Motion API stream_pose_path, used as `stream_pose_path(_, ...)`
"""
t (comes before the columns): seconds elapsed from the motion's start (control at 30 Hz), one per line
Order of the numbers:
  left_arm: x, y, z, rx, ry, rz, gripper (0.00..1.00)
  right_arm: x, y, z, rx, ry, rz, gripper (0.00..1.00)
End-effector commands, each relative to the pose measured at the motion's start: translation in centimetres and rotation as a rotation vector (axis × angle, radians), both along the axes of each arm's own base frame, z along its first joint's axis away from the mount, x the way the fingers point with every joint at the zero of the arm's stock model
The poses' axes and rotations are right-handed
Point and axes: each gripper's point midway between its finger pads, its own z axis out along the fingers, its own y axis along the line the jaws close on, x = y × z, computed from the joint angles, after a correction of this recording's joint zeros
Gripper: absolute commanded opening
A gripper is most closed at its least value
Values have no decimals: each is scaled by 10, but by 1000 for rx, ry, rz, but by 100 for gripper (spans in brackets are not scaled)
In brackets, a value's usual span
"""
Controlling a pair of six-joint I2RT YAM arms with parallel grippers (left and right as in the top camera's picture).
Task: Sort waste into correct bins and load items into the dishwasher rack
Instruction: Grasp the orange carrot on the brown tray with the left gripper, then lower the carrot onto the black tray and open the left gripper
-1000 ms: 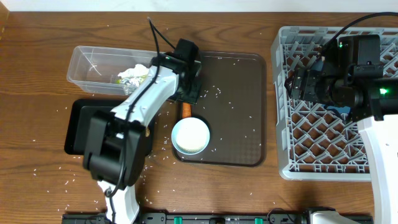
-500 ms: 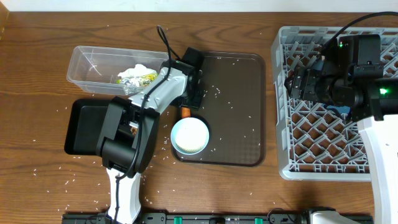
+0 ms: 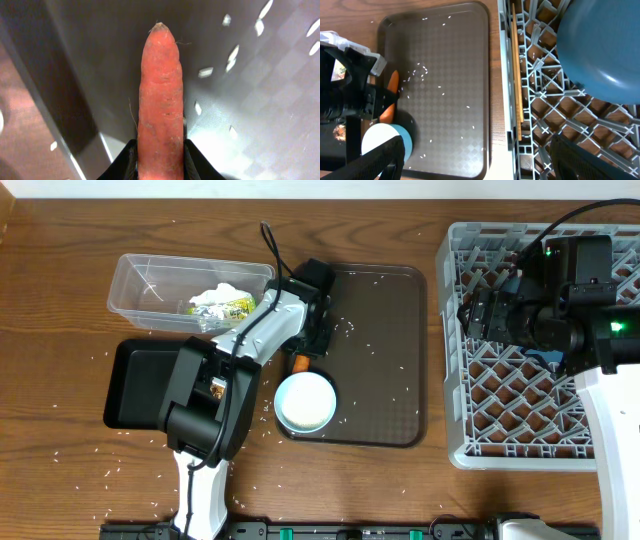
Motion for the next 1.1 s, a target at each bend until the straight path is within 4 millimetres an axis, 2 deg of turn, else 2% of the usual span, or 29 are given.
stream_pose_path(0.0,15,-9,38,-39,-89,-2,24,1,-3,2,11,-5,-21,86)
stream_pose_path(0.17,20,-10,86,-82,-198,-20,24,1,-3,2,11,-5,-20,86)
stream_pose_path(0.27,23,-4,115,-73,-274,-18,24,1,-3,2,11,-5,-20,86)
stream_pose_path(0.4,15,18,144,-41,-316,19,23,0,-3,2,11,-1,-20,85)
stream_pose_path(0.47,10,32,152,-30,-307,45,19,0,-3,2,11,0,-20,85)
stream_pose_path(0.5,6,42,155,-23,-295,67,13,0,-3,2,11,0,-20,85)
stream_pose_path(0.6,-3,77,155,3,-237,177,11,0,-3,2,11,-1,-20,86)
stream_pose_path(0.77,-24,133,145,56,-114,316,11,-1,-3,1,10,8,-20,85)
stream_pose_path(0.93,-41,175,128,79,-31,478,11,-2,-3,0,10,9,-20,86)
stream_pose_path(1.07,-61,203,105,85,48,681,11,-2,-3,0,10,13,-20,86)
